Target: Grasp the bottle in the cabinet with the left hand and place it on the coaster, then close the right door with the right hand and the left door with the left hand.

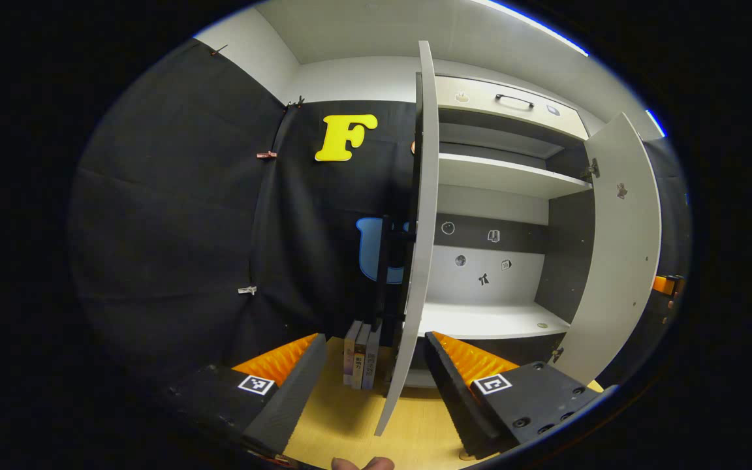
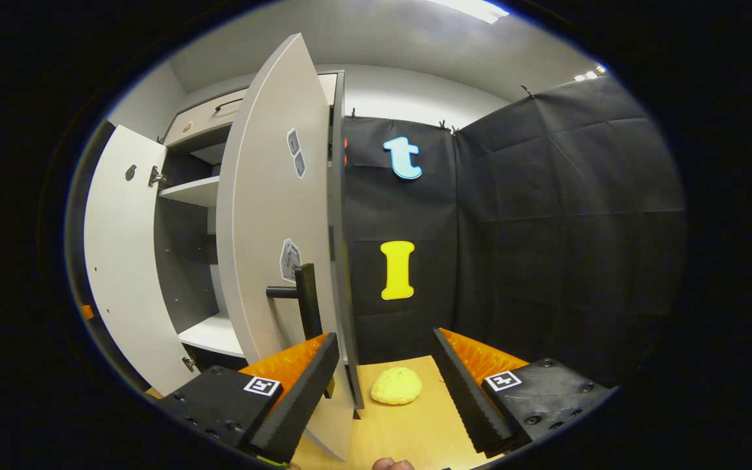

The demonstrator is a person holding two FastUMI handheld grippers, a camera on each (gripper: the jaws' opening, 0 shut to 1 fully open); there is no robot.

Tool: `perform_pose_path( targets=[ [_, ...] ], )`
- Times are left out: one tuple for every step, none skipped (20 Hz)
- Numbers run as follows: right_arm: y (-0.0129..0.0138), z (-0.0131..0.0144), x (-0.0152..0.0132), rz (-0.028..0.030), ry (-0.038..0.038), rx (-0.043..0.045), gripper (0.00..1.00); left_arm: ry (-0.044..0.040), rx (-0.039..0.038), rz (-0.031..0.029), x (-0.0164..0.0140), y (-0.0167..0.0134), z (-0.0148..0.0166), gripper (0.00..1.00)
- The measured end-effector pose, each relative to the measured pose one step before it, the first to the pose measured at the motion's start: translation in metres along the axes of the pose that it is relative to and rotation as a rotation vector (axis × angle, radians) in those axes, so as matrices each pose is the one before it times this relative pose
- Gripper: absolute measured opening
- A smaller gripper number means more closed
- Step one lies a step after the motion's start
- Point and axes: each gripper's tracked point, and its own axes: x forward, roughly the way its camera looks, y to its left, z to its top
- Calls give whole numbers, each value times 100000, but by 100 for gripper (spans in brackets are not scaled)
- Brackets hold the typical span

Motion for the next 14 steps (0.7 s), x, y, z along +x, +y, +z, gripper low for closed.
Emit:
perform_pose_path(
  targets=[
    [1050, -62, -64, 1913, -46, 22, 98, -134, -100, -363, 179, 175, 41, 95],
    [1151, -121, 34, 1938, 189, 107, 98, 58, 4, -374, 54, 145, -86, 95],
    [1290, -112, 94, 2100, 439, -24, 98, 184, 100, 43, -39, 273, -129, 95],
    [1265, -107, 194, 2302, 447, -92, 98, 132, 156, 111, -91, 332, -179, 95],
    [1261, -128, 241, 2203, 356, -225, 98, 155, 29, 316, -90, 407, -82, 95],
    [1055, -124, 456, 1750, 251, -218, 98, 368, -114, 322, 99, 449, -281, 95],
    [1045, -79, 532, 1577, -65, -182, 98, 263, -160, 551, 49, 453, -114, 95],
    [1105, -146, 570, 2014, 124, 101, 98, 306, -157, 613, -113, 490, -197, 95],
    [1172, -127, 685, 2258, -33, 477, 98, 267, -200, 719, 26, 500, -68, 95],
    [1008, -162, 762, 1877, 219, 661, 98, 192, -342, 837, 57, 528, -216, 95],
    [1000, -146, 811, 1558, 43, 555, 98, 364, -485, 965, 18, 556, -111, 95],
    [871, -200, 773, 1307, 45, 217, 98, 318, -463, 766, 64, 502, -198, 95],
    [693, -135, 746, 552, 23, -226, 98, 123, -260, 894, -7, 530, -2, 95],
    [538, -47, 653, 516, -236, -506, 98, 69, -99, 843, 95, 526, -168, 95]
  ],
)
